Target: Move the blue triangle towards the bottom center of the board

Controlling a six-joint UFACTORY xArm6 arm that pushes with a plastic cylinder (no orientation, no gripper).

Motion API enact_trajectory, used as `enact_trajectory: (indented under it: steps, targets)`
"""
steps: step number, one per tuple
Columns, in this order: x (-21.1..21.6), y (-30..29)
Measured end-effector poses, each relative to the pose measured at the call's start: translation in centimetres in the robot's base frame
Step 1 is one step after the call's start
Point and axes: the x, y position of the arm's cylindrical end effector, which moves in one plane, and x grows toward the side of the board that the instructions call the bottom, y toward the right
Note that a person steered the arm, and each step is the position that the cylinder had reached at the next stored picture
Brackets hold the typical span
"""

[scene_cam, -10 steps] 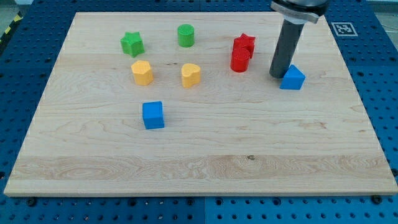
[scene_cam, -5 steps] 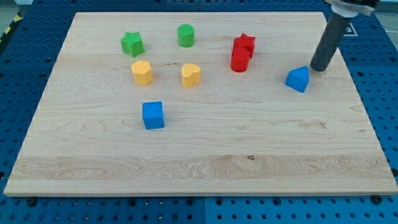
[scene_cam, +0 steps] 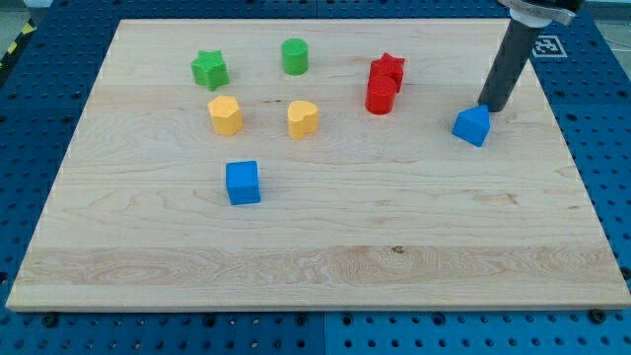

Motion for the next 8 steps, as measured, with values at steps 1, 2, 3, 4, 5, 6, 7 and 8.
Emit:
enact_trajectory:
  steps: [1, 2, 3, 4, 5, 6, 7, 8]
  targets:
    - [3.4, -0.1]
    - [3.8, -0.1]
    - [1.9, -0.1]
    - [1.6, -1.6]
    - [1.9, -3.6]
    - [2.0, -3.6]
    - [2.0, -4.1]
    - [3.1, -4.9]
